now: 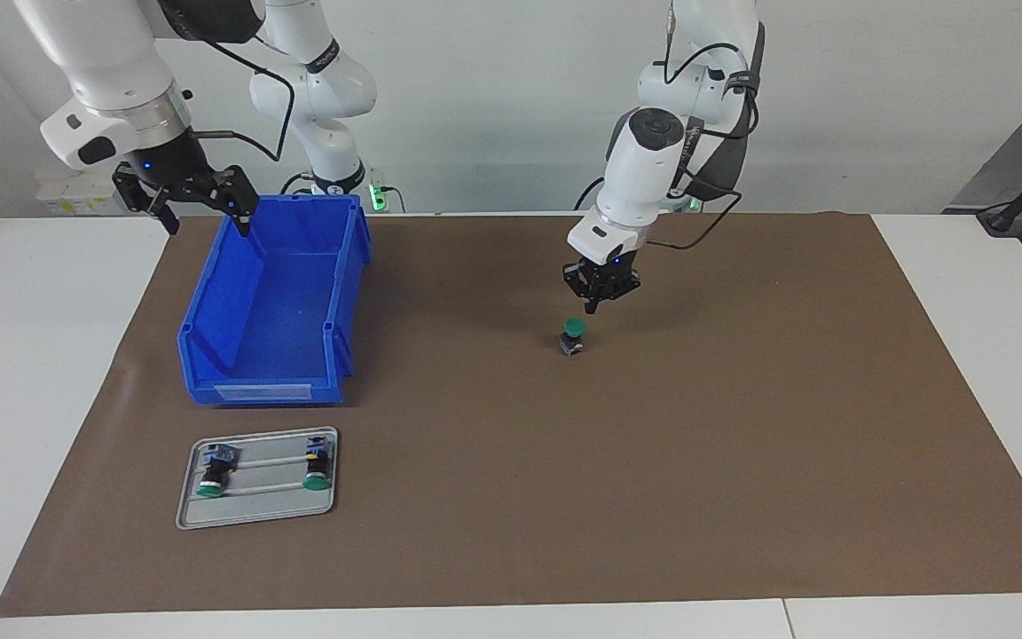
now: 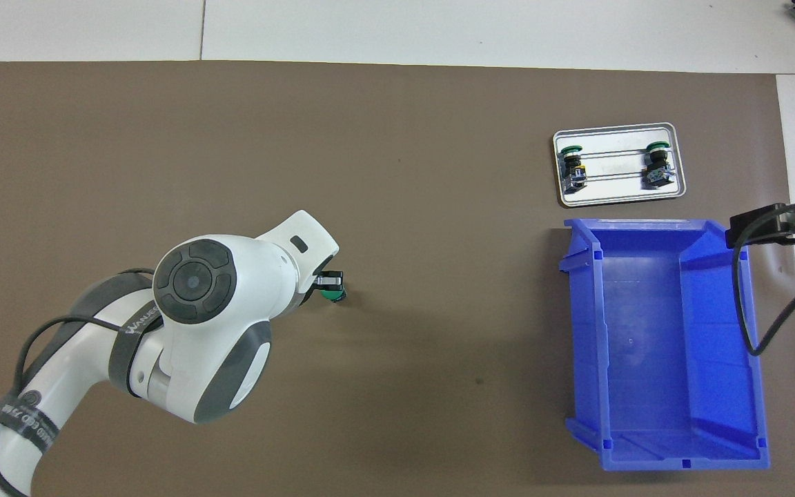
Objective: Place and press button with both arms
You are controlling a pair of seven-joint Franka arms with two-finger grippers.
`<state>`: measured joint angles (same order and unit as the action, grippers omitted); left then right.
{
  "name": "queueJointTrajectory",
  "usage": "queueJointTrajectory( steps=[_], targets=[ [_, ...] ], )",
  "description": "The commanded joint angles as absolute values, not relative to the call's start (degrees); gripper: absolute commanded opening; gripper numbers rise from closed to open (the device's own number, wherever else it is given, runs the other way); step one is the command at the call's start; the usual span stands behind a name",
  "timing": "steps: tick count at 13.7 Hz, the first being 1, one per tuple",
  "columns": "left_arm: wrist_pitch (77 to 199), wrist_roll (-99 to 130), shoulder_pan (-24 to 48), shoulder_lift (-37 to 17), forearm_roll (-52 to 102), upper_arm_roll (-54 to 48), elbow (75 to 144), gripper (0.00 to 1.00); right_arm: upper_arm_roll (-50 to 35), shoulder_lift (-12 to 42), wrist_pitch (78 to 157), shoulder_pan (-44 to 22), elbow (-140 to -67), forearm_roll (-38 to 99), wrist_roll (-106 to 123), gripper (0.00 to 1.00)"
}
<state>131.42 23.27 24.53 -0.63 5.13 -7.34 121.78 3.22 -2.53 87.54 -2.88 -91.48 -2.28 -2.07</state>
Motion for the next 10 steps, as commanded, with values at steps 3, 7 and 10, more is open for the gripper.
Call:
queueJointTrajectory(
  steps=[3, 7, 10],
  targets=[
    [136.5, 24.4, 25.7, -2.6, 3.8, -6.9, 123.1, 0.00, 3.0, -3.7, 87.7, -2.5, -92.6, -1.3, -1.1, 1.00],
    [137.5, 24.5, 27.1, -4.6, 3.8, -6.9, 123.2, 0.00, 3.0, -3.7, 87.7, -2.5, -92.6, -1.3, -1.1, 1.00],
    [136.9, 24.5, 27.2, -4.8, 3.8, -6.9, 123.3, 0.00, 3.0, -3.7, 87.7, -2.5, -92.6, -1.3, -1.1, 1.00]
  ],
)
